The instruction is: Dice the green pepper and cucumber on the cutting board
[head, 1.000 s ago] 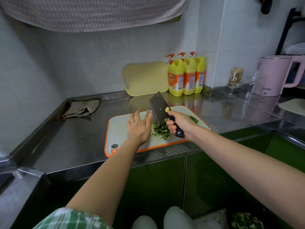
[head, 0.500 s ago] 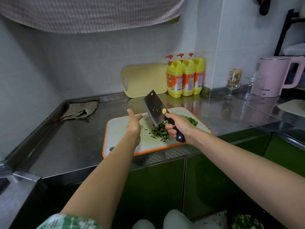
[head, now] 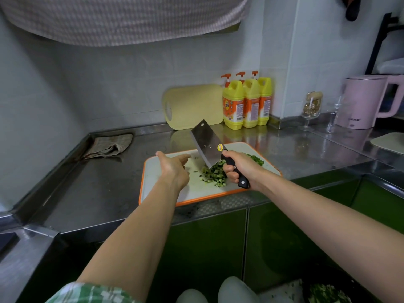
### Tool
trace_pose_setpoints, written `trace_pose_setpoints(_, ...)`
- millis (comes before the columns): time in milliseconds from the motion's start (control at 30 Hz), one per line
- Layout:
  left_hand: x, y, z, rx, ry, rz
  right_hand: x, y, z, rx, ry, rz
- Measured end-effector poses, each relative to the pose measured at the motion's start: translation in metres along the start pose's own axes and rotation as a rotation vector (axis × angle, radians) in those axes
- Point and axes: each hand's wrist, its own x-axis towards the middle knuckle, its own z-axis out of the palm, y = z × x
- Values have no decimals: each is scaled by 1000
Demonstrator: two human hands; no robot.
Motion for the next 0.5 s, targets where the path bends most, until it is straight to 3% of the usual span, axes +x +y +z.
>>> trace_pose_setpoints(133,-4,2,3,-26,-7,-1,-4,-1,1,-84,-49,17)
trace_pose_setpoints(300,-12,3,6,-35,2,-16,-4,-1,3,-76,39,3)
trace_pose_setpoints(433,-13,3,7,-28,3,11,-10,-4,0,-128,-52,-16)
trace_pose_setpoints(500,-12,3,7,-15,28,27,-11,-4,-1,-168,-19,-15)
